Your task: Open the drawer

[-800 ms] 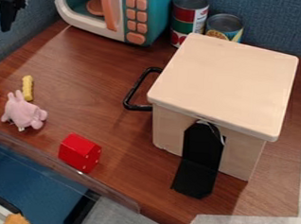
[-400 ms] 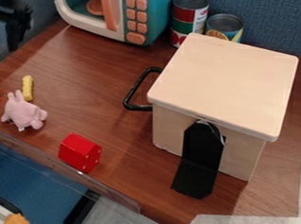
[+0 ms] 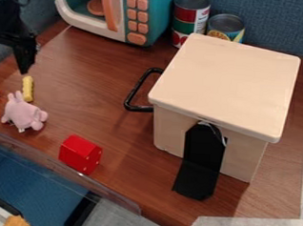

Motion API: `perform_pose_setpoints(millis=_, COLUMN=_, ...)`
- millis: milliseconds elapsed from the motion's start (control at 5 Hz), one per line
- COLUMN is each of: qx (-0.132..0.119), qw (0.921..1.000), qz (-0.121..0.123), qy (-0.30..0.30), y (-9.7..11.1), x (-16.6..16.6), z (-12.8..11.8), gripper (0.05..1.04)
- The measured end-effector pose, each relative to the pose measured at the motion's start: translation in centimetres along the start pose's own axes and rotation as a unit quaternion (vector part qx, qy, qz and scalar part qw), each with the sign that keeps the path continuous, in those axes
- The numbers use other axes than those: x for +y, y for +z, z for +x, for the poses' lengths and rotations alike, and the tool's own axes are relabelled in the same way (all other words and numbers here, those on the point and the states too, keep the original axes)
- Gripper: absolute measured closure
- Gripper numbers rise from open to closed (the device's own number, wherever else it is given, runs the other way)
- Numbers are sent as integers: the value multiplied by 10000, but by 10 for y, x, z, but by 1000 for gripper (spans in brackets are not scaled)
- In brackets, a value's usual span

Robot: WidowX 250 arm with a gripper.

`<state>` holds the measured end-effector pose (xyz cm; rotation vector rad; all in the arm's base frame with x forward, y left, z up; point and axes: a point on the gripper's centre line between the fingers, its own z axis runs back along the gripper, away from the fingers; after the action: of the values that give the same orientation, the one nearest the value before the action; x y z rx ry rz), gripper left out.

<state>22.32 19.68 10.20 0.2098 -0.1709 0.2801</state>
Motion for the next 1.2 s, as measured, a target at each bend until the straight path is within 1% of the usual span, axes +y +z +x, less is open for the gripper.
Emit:
perform_pose_setpoints(millis=200, qx=-20, qw=9991, qz=-413, qy=111, y=1, x=-15, z=2, gripper=83)
perform_pose_setpoints(millis=400, qx=-49, qw=9983, qz=-572, qy=87, y=7, x=-38, z=12, gripper=83)
perform_pose_setpoints(millis=600, qx=109, qw=9977, qz=-658, qy=125, y=2, x=-67, z=23, gripper=83)
perform_pose_setpoints(millis=1000, qx=352, qw=9966, qz=-737, qy=67, y=-22, x=-119, z=37, gripper=83)
perform_pose_setpoints(millis=1200, qx=428, qw=9952, qz=-880, qy=23, y=-26, x=-140, z=41, gripper=83)
